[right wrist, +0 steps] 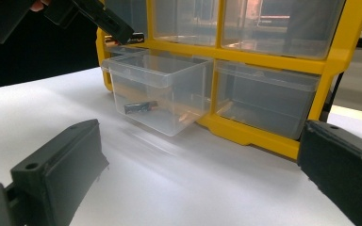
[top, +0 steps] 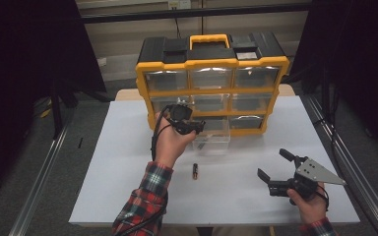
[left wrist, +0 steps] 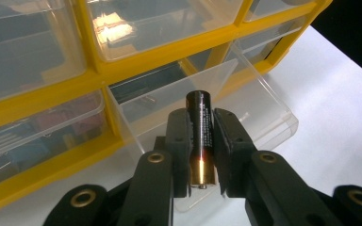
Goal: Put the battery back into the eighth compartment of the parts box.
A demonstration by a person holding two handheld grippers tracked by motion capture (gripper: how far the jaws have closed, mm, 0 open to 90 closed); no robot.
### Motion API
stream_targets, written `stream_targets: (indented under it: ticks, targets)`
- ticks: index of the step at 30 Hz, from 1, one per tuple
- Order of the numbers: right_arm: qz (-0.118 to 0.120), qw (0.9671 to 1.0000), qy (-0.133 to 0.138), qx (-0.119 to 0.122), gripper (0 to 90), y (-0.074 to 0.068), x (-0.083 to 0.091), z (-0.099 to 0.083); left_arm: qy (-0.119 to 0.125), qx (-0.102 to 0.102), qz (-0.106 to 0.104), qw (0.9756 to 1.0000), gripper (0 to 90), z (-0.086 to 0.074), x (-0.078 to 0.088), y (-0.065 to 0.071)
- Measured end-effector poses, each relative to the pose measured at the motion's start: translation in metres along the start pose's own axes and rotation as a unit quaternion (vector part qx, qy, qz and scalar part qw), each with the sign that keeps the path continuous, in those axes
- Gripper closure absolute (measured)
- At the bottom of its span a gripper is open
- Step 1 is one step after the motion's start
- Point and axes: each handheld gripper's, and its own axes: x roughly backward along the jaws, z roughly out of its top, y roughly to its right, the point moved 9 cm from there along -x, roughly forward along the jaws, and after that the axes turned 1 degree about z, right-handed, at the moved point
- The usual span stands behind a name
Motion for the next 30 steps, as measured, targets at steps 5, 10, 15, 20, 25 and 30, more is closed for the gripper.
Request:
stream_targets:
  ticks: [5, 10, 15, 20, 25, 30]
  targets:
    - [-0.001, 1.0000, 0.000, -0.002, 0.4, 0.000, 0.000, 0.000, 0.008, 0.002, 0.003, 1.0000, 77.1, 0.001, -0.006, 0.001]
    - [0.000, 1.0000, 0.000, -0.002, 0.4, 0.000, 0.000, 0.000, 0.010, 0.003, 0.005, 0.9999, 77.1, 0.001, -0.011, 0.001]
    - [-0.001, 1.0000, -0.001, -0.002, 0.4, 0.001, 0.000, 0.000, 0.008, -0.003, 0.007, 0.9999, 77.0, 0.000, -0.015, 0.000]
    - [-0.001, 1.0000, -0.001, -0.002, 0.4, 0.001, 0.001, 0.000, 0.012, -0.004, 0.007, 0.9999, 76.4, -0.001, -0.019, -0.001]
    - [-0.003, 1.0000, -0.001, -0.004, 0.4, 0.001, 0.001, 0.000, 0.019, -0.010, 0.005, 0.9998, 67.4, -0.002, -0.013, -0.002]
    - [-0.002, 1.0000, 0.000, -0.003, 0.4, 0.001, 0.001, 0.000, 0.026, -0.013, 0.010, 0.9995, 60.0, -0.005, -0.003, -0.004]
